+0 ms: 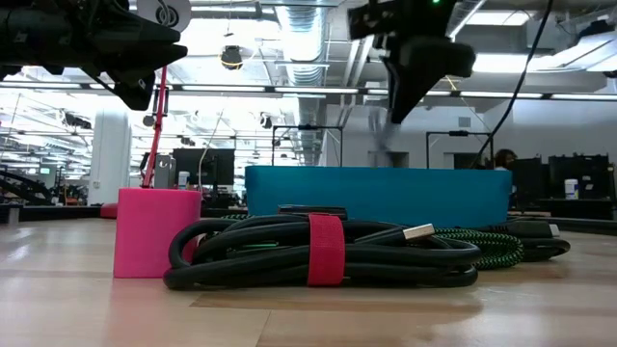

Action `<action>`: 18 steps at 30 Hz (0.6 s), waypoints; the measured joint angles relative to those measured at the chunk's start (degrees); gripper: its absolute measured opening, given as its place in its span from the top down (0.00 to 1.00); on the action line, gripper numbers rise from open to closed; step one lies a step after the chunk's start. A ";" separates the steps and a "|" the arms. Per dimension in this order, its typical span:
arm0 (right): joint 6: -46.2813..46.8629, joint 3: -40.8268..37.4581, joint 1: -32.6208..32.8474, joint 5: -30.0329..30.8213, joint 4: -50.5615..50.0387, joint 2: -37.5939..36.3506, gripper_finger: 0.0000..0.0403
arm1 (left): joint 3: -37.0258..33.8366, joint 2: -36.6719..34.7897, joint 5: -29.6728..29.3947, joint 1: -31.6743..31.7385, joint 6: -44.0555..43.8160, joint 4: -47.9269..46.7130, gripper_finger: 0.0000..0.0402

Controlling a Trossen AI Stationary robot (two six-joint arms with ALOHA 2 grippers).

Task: Pick and place items into bin
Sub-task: Put the purple charger cable into the large blue bin, then put the top black charger cable into the large blue bin

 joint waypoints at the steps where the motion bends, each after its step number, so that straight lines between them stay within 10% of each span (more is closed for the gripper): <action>1: 0.58 0.00 -0.75 -0.55 -0.01 0.00 0.81 | 0.00 0.01 0.01 0.02 0.00 0.00 0.81; 9: 1.19 0.00 -1.70 -4.19 -1.50 0.00 0.68 | 0.00 -0.01 -0.01 0.00 0.02 0.00 0.81; 18: 3.73 0.00 3.29 -21.67 -4.15 0.00 0.64 | 0.00 -0.01 -0.02 0.02 0.02 -0.04 0.81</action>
